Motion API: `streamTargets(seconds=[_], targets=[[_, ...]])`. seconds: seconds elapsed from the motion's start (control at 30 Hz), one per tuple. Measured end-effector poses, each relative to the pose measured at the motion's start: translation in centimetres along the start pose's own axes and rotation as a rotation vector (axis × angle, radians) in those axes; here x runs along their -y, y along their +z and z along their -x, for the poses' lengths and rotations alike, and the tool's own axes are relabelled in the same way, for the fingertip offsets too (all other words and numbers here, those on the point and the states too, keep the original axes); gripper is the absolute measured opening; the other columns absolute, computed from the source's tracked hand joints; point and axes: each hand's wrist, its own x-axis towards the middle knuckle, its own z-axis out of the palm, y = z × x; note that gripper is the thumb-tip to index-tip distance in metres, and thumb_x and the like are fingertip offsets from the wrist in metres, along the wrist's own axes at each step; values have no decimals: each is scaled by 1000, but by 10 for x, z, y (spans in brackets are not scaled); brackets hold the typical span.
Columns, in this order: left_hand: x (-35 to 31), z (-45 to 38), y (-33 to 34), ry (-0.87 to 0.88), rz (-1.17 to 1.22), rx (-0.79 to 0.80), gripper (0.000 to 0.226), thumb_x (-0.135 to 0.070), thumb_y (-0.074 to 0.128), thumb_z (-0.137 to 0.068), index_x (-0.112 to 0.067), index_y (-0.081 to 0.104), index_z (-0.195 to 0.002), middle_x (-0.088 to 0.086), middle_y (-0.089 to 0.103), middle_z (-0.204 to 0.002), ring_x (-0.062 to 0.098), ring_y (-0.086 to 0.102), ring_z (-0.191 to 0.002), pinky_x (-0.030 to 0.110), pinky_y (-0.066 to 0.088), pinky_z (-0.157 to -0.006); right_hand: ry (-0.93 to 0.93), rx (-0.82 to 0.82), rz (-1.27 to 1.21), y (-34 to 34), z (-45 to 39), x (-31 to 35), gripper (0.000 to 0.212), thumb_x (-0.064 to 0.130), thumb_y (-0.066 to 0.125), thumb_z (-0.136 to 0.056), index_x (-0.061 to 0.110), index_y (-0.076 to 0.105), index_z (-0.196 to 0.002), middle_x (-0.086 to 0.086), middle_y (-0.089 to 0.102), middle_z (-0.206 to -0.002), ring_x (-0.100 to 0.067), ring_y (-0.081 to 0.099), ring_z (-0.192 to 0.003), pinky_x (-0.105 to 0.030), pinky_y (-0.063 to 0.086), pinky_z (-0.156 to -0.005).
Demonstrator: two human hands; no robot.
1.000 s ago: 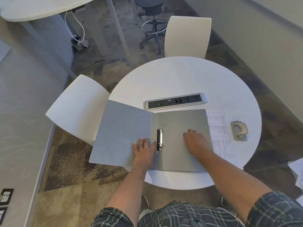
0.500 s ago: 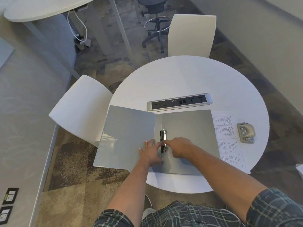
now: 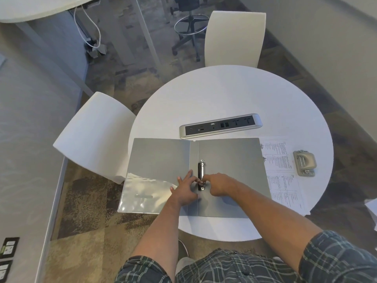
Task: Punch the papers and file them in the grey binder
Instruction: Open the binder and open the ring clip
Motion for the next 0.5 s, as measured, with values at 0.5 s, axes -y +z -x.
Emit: streamTargets(seconds=[0.5], targets=[[0, -6, -2, -24, 166, -12, 39, -8, 72, -81, -46, 61, -82, -20, 13, -168, 32, -12, -156, 67, -9, -115, -6, 31, -127, -9, -2, -6, 46, 2, 50, -91, 21, 52, -133, -11, 61, -102, -23, 54, -89, -29, 40, -69]])
